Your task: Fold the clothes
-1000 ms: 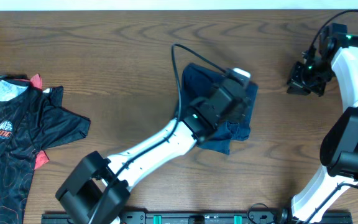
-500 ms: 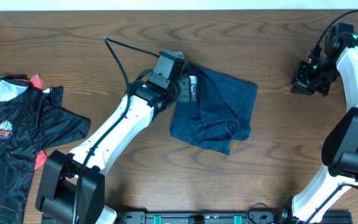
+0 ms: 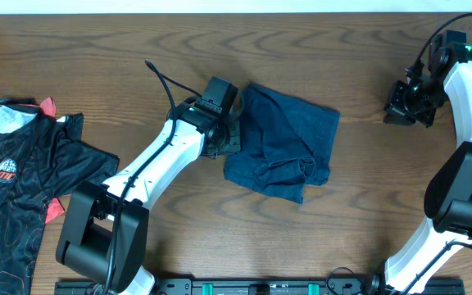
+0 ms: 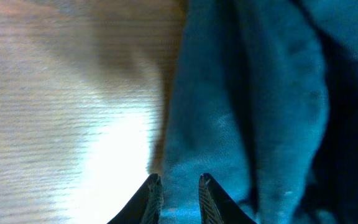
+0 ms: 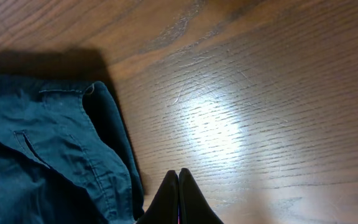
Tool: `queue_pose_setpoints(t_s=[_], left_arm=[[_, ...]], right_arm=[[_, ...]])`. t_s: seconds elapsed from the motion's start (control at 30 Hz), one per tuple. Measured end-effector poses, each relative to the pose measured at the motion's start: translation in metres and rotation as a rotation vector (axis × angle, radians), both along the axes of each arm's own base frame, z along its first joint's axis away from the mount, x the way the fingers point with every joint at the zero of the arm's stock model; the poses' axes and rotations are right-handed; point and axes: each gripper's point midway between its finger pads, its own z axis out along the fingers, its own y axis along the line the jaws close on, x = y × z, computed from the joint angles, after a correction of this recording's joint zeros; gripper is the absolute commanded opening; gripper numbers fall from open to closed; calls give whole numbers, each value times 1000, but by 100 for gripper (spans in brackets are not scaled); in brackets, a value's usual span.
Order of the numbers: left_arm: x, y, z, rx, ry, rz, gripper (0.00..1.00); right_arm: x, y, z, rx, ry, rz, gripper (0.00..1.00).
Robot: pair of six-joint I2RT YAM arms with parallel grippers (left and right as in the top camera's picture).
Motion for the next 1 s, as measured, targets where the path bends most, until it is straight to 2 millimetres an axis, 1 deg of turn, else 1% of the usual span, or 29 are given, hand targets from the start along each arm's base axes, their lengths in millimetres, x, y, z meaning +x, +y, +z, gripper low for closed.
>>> queue_pose_setpoints(t_s=[0.13,0.2,0.27,0.4,0.47,0.5,0.6,0.7,0.77,0.9,0.97,1.0], left_arm=[[3,-13,4,-63,-12,-21,25],[2,-21,2,-87,-2,-37,25],[-5,-31,-7,-102,31,-64,25],[-20,-55,-34,-117,101,-123,24],[-22,-67,-39,-136,101,-137,25],[-22,-71,-38,-146,97,-142,25],[-20,-79,-31,-173,81,-142,25],[-14,-85,-18,-195,54,-137,25],[-8,-88,-2,-218,14,-141,25],[5,-97,39,-287,-103,-149,25],[12,-103,56,-322,-152,-147,28],[13,-105,61,-332,-165,-149,28]], right_arm=[[1,0,0,-1,-3,0,1],[1,0,0,-1,-4,0,1],[1,0,0,-1,-3,0,1],[0,0,1,0,0,0,1],[0,0,3,0,-1,0,2],[1,0,4,-1,-3,0,1],[2,0,5,-1,-6,0,1],[2,0,5,-1,-6,0,1],[2,0,5,-1,-6,0,1],[2,0,5,-1,-5,0,1],[2,0,5,-1,-5,0,1],[2,0,5,-1,-6,0,1]])
